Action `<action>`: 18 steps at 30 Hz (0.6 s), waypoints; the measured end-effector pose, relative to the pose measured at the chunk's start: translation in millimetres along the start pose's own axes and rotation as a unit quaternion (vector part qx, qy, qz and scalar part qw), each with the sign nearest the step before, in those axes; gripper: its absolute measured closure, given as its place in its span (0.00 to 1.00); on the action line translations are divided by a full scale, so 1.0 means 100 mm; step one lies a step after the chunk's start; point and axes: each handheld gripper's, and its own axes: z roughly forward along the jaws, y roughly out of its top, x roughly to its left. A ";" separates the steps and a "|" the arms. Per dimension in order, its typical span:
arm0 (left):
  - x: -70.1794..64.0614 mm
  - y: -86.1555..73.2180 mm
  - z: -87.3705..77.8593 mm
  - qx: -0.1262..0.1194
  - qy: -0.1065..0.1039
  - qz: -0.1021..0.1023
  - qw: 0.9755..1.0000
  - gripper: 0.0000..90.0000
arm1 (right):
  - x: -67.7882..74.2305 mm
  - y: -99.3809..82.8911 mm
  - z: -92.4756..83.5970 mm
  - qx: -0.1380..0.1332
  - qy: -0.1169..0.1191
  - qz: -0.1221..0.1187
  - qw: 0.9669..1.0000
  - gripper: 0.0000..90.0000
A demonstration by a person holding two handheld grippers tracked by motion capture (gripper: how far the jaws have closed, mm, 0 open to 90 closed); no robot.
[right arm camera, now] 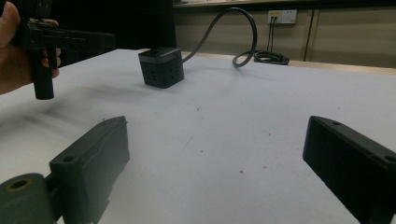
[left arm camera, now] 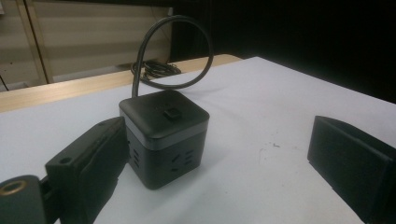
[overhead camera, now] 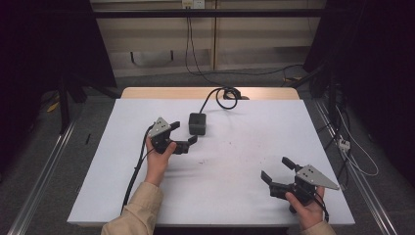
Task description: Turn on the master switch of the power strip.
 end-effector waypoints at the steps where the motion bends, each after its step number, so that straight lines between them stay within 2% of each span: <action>1: 0.00 0.00 0.00 0.003 0.001 0.001 1.000 0.06 | 0.00 0.00 0.00 0.000 0.000 0.000 1.000 0.08; 18: 0.00 0.05 0.11 0.009 0.005 0.015 1.000 0.09 | 0.00 0.00 0.00 0.001 0.002 -0.001 1.000 0.07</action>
